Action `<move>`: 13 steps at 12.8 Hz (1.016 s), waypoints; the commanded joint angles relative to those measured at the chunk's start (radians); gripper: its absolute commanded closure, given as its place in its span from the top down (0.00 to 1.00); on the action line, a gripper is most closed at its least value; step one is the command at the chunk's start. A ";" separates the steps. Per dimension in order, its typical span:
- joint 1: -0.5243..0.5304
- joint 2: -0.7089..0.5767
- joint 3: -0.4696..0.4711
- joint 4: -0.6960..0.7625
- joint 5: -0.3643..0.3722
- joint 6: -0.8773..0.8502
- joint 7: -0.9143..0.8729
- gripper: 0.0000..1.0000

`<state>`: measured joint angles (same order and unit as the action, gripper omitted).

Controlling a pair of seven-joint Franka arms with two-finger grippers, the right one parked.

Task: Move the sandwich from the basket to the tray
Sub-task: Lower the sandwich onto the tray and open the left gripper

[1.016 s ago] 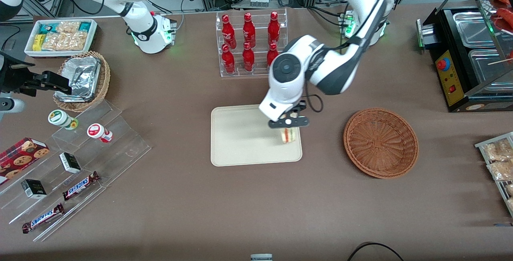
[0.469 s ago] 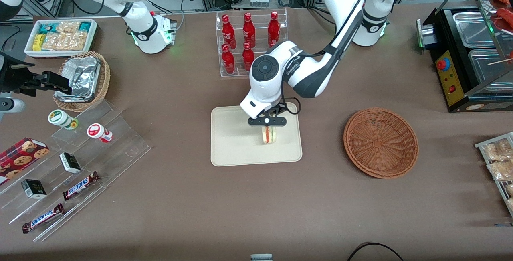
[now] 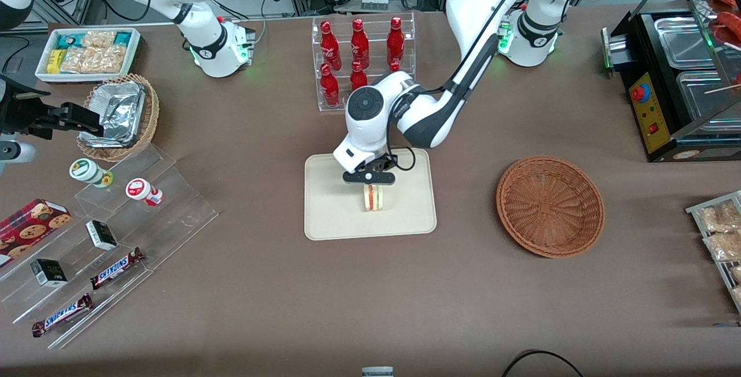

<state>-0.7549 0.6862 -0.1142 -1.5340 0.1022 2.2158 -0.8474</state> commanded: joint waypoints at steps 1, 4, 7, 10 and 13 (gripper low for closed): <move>-0.029 0.033 0.016 0.035 0.030 0.010 -0.038 0.00; -0.044 0.049 0.018 0.035 0.034 0.033 -0.042 0.00; -0.044 0.059 0.018 0.037 0.039 0.039 -0.045 0.66; -0.044 0.049 0.022 0.037 0.053 0.033 -0.045 1.00; -0.037 0.020 0.045 0.035 0.053 0.018 -0.064 1.00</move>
<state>-0.7800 0.7204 -0.0996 -1.5198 0.1341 2.2482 -0.8716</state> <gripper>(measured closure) 0.361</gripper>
